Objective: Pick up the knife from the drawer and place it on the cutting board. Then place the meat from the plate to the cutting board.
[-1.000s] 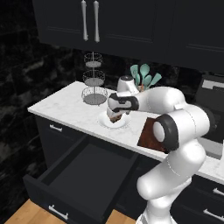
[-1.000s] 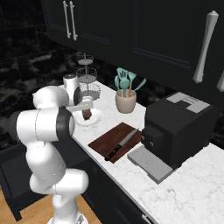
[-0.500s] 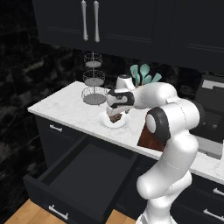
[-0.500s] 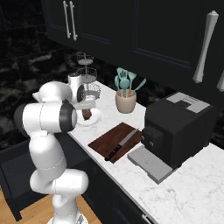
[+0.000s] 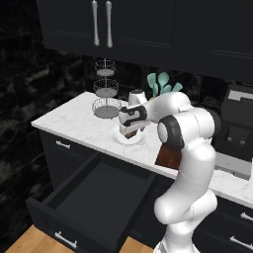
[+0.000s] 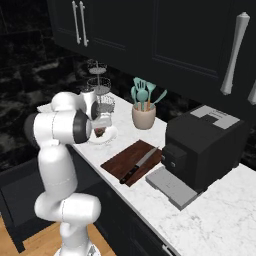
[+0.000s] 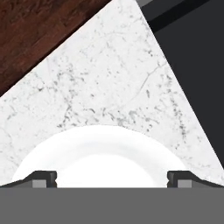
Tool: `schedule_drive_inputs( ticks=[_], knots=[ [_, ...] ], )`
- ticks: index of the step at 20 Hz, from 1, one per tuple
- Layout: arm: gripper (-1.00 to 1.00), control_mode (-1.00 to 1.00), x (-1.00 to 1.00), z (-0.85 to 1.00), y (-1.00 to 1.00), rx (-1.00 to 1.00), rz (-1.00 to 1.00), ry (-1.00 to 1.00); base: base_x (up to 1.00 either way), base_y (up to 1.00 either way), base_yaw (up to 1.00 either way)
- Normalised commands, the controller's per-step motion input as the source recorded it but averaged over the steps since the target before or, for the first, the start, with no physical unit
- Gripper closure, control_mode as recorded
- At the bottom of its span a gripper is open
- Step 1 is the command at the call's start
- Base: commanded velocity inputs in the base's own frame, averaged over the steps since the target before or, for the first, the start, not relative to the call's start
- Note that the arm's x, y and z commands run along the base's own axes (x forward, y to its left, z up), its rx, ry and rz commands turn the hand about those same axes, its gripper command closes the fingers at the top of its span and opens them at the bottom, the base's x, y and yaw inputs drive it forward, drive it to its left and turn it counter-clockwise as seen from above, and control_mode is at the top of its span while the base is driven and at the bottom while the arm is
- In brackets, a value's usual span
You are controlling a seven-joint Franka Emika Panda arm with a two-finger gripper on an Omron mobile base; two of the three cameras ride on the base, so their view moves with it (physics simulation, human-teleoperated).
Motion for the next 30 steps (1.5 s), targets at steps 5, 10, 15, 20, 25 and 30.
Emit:
schedule_drive_inputs(
  ticks=[5,10,15,20,25,30],
  knots=[
    [-1.00,-1.00,0.24,-0.13,0.00,-0.01,0.00,0.00,0.00,0.00,0.00],
    [-1.00,-1.00,0.27,0.00,0.00,0.00,0.00,0.00,0.00,0.00,0.00],
    [-1.00,-1.00,0.39,0.00,0.00,0.00,0.00,0.01,0.00,0.00,0.00],
    [-1.00,-1.00,0.44,0.00,0.00,0.00,0.00,0.01,0.00,0.00,0.00],
    [-1.00,-1.00,0.21,-0.11,0.00,0.00,0.00,0.04,0.00,0.00,0.00],
    [-1.00,-1.00,-0.02,-0.19,0.00,0.00,0.00,0.10,0.00,0.00,0.00]
  ],
)
